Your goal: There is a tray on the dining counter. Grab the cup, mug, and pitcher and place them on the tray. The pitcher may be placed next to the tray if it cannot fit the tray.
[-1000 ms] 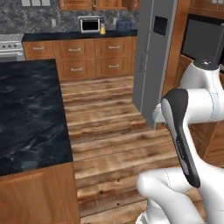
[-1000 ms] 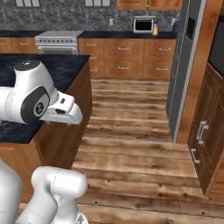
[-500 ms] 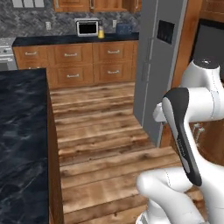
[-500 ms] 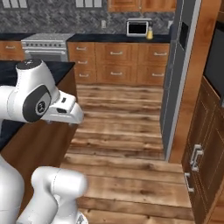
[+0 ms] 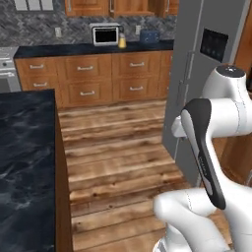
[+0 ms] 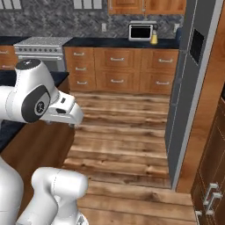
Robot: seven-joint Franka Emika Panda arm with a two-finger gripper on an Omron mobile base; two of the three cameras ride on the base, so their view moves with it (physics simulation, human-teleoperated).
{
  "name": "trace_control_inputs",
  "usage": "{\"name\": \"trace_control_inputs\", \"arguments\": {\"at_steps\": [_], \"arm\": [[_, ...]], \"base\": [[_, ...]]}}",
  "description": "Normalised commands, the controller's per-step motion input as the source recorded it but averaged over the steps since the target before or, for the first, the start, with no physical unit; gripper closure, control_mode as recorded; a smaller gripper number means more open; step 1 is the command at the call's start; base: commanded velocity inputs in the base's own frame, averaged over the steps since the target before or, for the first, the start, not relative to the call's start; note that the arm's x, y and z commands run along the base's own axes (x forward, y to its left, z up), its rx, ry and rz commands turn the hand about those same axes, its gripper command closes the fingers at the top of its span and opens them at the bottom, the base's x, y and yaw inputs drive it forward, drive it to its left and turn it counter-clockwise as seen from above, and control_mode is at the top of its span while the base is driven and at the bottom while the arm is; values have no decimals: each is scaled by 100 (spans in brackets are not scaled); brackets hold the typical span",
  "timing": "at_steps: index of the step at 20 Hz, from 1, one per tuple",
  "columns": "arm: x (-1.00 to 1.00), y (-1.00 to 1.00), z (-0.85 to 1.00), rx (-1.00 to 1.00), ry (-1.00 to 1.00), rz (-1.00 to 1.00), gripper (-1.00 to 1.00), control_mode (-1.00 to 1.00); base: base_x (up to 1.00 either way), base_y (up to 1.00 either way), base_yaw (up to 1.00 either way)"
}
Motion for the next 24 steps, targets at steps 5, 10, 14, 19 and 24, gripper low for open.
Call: {"name": "trace_control_inputs", "arguments": {"at_steps": [5, 10, 14, 19, 24], "arm": [[0, 0, 0, 0, 0, 0, -100, 100], [0, 0, 0, 0, 0, 0, -100, 100], [0, 0, 0, 0, 0, 0, -100, 100], [0, 0, 0, 0, 0, 0, -100, 100], [0, 0, 0, 0, 0, 0, -100, 100]], "base": [[100, -9, 0], [100, -8, 0], [100, -11, 0], [99, -23, 0], [87, -39, 0]]}}
